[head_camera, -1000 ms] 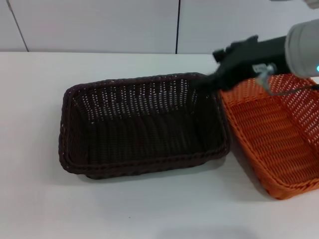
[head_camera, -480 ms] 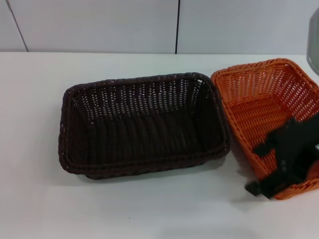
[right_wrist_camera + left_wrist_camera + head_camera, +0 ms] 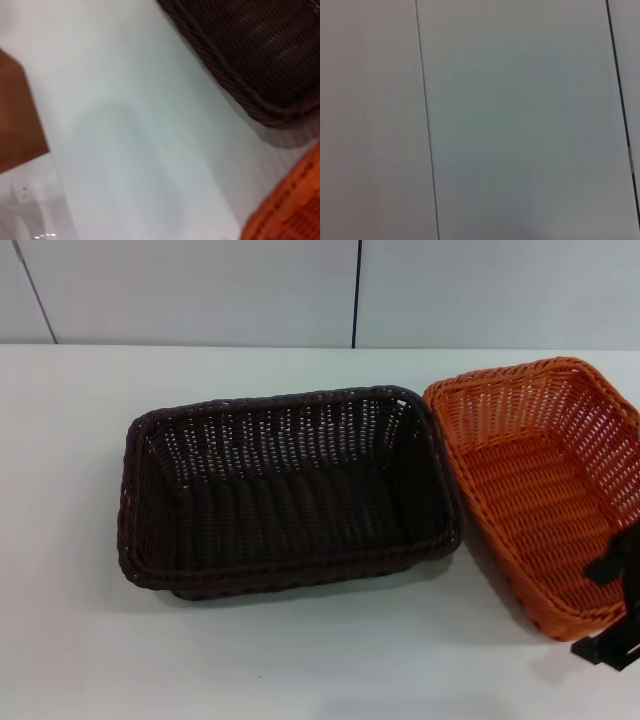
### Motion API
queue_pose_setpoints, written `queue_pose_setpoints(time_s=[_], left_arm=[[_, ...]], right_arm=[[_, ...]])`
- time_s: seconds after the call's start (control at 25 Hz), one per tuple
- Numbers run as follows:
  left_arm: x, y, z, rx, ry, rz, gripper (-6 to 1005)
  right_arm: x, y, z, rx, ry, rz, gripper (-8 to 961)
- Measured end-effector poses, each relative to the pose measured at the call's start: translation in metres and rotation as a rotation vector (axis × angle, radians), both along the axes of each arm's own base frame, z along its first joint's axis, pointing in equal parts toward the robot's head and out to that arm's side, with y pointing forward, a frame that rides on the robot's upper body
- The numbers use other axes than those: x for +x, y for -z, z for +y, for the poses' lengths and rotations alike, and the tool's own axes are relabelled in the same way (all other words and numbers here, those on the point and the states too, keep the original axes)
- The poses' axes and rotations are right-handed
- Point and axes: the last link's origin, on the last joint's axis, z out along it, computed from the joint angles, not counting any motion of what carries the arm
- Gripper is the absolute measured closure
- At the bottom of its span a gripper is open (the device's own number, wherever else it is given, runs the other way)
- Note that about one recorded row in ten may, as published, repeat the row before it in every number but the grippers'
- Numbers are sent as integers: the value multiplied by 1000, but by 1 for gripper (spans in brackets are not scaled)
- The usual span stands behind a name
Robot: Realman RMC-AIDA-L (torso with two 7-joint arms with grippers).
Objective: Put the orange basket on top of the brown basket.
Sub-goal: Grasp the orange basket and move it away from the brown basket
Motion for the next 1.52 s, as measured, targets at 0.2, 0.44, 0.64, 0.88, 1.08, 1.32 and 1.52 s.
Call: queue_pose_setpoints(time_s=[0.2, 0.44, 0.64, 0.88, 1.08, 1.32, 1.52], left_arm=[[-2, 0, -1, -3, -10, -4, 214], [-3, 0, -3, -2, -16, -3, 214], [-5, -1, -4, 1, -25, -2, 213], [-7, -3, -3, -2, -34, 0, 213], [-9, -3, -3, -5, -40, -1, 213], [-10, -3, -4, -7, -46, -3, 213], [-10, -3, -4, -8, -46, -1, 214]], right_arm=[[7, 0, 6, 37, -9, -54, 125], [12, 6, 7, 31, -3, -88, 126], [22, 14, 9, 7, 36, -128, 125], [36, 19, 18, 35, 58, -196, 125], [44, 29, 20, 15, 62, -245, 126], [49, 39, 21, 16, 37, -296, 148], [50, 45, 27, 78, 21, -356, 204]])
